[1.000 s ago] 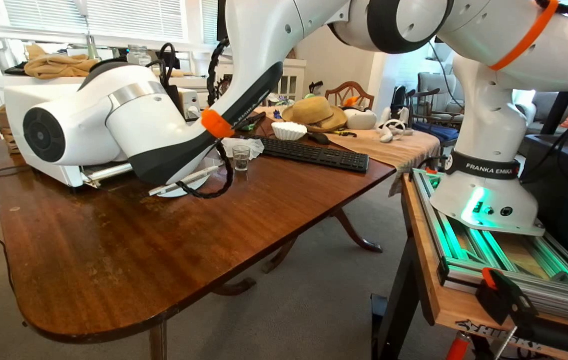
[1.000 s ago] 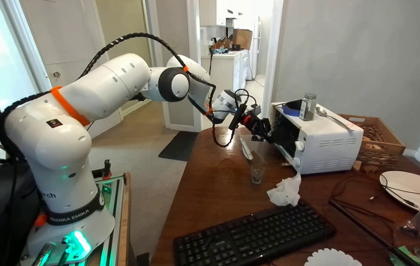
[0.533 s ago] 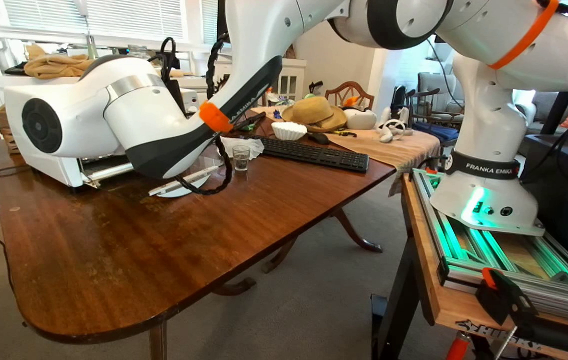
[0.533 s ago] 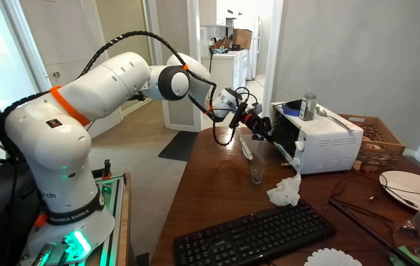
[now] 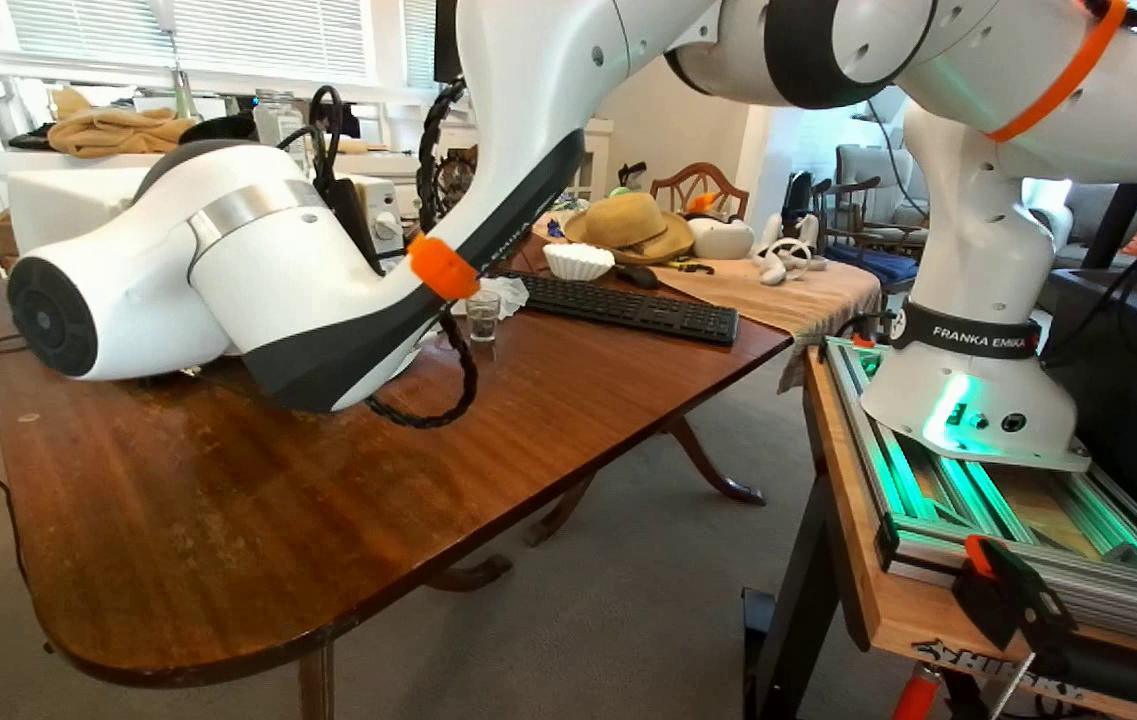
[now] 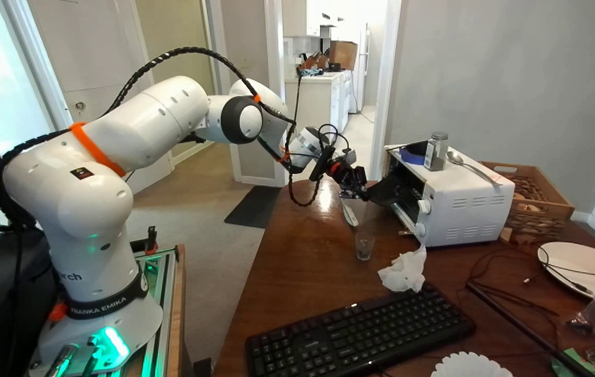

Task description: Remove the black tray from inside the microwave, put it on top of the microwave and move the black pot from the microwave to the table

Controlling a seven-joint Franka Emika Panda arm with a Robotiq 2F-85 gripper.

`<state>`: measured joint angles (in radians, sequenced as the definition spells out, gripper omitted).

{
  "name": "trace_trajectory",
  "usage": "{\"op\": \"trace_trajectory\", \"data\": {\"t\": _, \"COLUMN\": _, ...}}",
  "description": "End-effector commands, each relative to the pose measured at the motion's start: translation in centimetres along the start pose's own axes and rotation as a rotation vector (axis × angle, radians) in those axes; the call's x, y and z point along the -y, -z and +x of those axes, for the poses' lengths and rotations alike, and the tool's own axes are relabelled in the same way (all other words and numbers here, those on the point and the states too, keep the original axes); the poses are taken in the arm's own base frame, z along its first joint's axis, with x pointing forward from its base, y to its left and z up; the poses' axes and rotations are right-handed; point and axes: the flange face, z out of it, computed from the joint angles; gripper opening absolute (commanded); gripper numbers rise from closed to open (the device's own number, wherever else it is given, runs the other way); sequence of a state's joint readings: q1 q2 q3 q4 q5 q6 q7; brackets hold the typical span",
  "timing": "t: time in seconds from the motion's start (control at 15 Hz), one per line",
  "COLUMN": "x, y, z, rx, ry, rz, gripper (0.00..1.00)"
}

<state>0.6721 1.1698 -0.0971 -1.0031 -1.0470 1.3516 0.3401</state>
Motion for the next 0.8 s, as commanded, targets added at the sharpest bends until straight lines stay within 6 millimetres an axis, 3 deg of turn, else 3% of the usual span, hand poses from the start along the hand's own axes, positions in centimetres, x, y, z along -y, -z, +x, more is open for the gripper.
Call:
{"op": "trace_trajectory", "data": {"t": 0.0, "x": 2.2, "y": 3.0, "z": -2.6, "rx": 0.080, "ry": 0.012, "rz": 0.004, "gripper": 0.03}}
{"op": "trace_trajectory", "data": {"t": 0.33, "x": 4.8, "y": 4.9, "z": -6.5, "rx": 0.237, "ry": 0.007, "rz": 0.047, "gripper": 0.03}}
{"op": "trace_trajectory", "data": {"t": 0.73, "x": 6.3, "y": 5.3, "z": -10.4, "rx": 0.452, "ry": -0.060, "rz": 0.068, "gripper": 0.03}}
